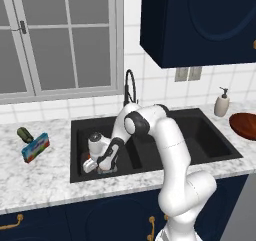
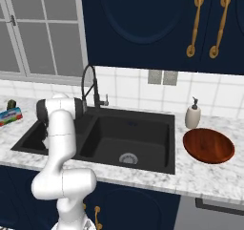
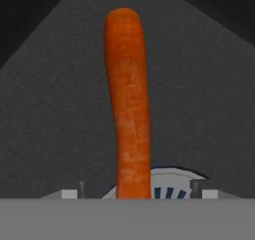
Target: Pick the carrot from the sink and place it in the bowl. Then pick the bowl and place it in the microwave. Then close the microwave door and press the start button.
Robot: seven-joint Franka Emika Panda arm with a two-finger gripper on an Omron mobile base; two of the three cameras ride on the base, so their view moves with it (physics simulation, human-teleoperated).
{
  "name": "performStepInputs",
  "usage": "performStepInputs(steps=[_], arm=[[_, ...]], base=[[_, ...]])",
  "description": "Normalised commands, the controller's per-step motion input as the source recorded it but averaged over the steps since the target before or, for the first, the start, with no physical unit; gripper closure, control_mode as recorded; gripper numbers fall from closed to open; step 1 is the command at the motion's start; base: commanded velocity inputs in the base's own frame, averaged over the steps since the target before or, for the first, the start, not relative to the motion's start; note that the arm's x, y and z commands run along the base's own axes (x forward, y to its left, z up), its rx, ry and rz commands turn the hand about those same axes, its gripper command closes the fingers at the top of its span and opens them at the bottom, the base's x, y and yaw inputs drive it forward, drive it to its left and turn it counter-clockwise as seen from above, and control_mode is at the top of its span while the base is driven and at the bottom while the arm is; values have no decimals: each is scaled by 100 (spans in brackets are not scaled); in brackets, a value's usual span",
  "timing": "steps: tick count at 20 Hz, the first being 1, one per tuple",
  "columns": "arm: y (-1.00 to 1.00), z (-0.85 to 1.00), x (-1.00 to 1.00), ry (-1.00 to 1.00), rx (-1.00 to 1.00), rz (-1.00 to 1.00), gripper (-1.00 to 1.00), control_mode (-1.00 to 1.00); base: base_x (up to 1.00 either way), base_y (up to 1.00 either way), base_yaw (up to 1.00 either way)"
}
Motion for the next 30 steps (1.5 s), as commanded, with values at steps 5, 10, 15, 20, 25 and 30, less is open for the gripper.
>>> performStepInputs(steps=[5, 10, 15, 20, 25, 30], arm=[[-8, -100, 47, 0, -2, 0, 100, -100], [-24, -67, 17, 0, -1, 0, 100, -100], [-31, 6, 0, 0, 0, 0, 100, -100], [-24, 70, -20, -4, 0, 2, 100, -100], [-5, 100, -49, -19, 0, 4, 100, -100], [-19, 100, -52, -23, 0, 11, 100, -100]], base=[[0, 0, 0], [0, 0, 0], [0, 0, 0], [0, 0, 0], [0, 0, 0], [0, 0, 0]])
